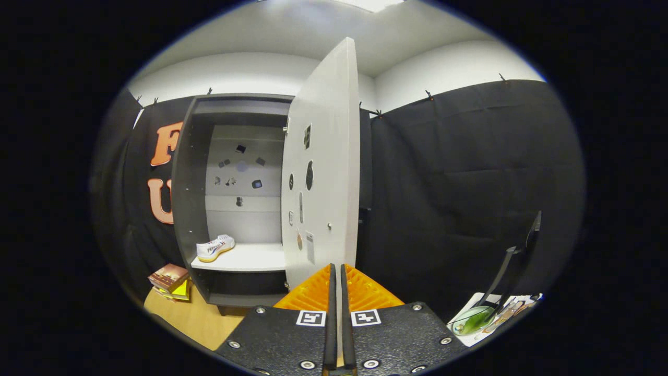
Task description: Open the shoe cabinet door, grab the shoes and put them into the shoe cabinet, then close the shoe cabinet door.
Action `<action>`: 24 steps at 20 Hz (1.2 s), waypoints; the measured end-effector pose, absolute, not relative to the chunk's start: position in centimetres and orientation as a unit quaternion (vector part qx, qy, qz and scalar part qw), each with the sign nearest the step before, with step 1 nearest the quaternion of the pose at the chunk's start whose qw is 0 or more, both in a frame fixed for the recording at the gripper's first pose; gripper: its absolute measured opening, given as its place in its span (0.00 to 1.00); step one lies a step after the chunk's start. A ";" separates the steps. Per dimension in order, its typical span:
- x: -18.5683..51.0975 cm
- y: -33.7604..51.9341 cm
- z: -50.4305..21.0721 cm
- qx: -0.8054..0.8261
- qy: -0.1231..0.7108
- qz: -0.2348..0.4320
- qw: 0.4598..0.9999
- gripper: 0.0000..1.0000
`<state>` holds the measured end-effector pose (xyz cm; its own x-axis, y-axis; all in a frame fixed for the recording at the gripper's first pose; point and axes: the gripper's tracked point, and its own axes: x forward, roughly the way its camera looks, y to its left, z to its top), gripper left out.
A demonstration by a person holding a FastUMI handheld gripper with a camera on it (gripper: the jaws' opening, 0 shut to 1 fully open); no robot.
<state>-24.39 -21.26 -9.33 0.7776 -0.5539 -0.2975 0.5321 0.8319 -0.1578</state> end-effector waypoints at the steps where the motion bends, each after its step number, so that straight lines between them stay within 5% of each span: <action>1: -24.6 -21.2 -9.5 -0.029 0.167 -0.287 0.943 0.04; 9: -21.5 -12.2 -16.5 0.034 0.222 -0.206 0.952 0.21; 14: -20.0 -6.8 -26.2 0.079 0.298 -0.152 0.939 0.62; 18: -19.8 -1.6 -34.1 0.110 0.368 -0.102 0.918 0.86; 24: -22.8 3.1 -45.7 0.123 0.472 -0.080 0.870 0.93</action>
<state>-22.77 3.07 -45.72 0.5425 -0.0228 -0.8397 0.2544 0.9572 0.1383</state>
